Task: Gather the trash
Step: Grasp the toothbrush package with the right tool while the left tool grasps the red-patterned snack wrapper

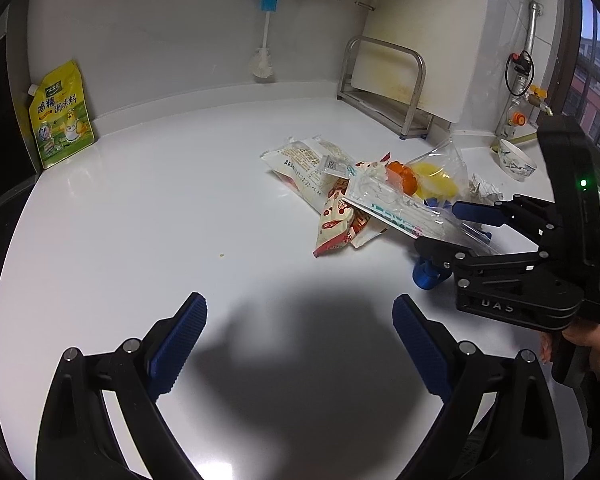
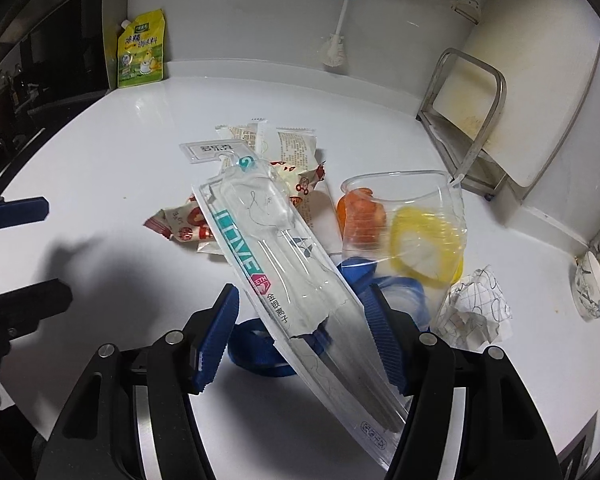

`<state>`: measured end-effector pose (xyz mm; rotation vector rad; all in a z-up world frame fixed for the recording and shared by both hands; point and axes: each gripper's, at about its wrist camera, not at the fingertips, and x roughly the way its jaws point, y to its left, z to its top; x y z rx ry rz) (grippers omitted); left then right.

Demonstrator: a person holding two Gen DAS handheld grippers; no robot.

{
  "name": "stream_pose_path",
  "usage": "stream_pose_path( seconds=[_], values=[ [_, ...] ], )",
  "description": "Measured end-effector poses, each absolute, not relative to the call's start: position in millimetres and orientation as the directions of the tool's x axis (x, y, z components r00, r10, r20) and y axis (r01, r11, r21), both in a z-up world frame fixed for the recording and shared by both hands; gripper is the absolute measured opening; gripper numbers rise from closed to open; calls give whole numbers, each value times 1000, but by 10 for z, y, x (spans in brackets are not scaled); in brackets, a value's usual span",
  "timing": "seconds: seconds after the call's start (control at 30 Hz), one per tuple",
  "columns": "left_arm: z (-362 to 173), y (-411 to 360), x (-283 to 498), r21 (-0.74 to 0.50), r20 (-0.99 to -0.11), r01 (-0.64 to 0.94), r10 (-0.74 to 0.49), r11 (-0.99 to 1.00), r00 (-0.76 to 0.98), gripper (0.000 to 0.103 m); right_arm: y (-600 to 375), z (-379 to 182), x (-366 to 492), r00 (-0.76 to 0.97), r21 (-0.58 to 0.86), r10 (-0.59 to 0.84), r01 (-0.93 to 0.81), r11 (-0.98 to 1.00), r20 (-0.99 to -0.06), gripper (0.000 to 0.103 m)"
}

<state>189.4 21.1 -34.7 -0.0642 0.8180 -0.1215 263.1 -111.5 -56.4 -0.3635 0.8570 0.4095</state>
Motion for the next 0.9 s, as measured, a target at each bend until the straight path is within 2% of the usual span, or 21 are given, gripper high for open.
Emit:
stream_pose_path(
  seconds=[0.13, 0.33, 0.37, 0.4, 0.63, 0.67, 0.77, 0.9],
  values=[
    [-337, 223, 1898, -104, -722, 79, -130, 991, 679, 92, -1078, -593, 2611, 594, -175, 184, -494, 851, -783, 62],
    [-326, 228, 1899, -109, -721, 76, -131, 991, 680, 92, -1115, -581, 2566, 609, -191, 179, -492, 849, -773, 54],
    [-323, 227, 1899, -108, -721, 76, -131, 991, 681, 92, -1130, -565, 2545, 615, -188, 184, -489, 852, -767, 49],
    [-320, 226, 1900, -107, -720, 77, -131, 991, 682, 92, -1137, -555, 2530, 619, -185, 188, -488, 853, -762, 34],
    [-290, 228, 1910, -110, -717, 75, -131, 991, 685, 92, -1240, -449, 2410, 646, -145, 219, -461, 876, -732, 30],
    [-284, 221, 1912, -108, -715, 75, -130, 991, 687, 92, -1265, -420, 2383, 653, -135, 224, -452, 882, -723, 26],
    [-269, 198, 1927, -105, -712, 78, -129, 991, 691, 92, -1334, -331, 2322, 668, -94, 241, -425, 900, -704, 7],
    [-256, 121, 1989, -103, -711, 90, -137, 991, 690, 92, -1431, -249, 2218, 673, -47, 258, -399, 916, -693, 4]
  ],
)
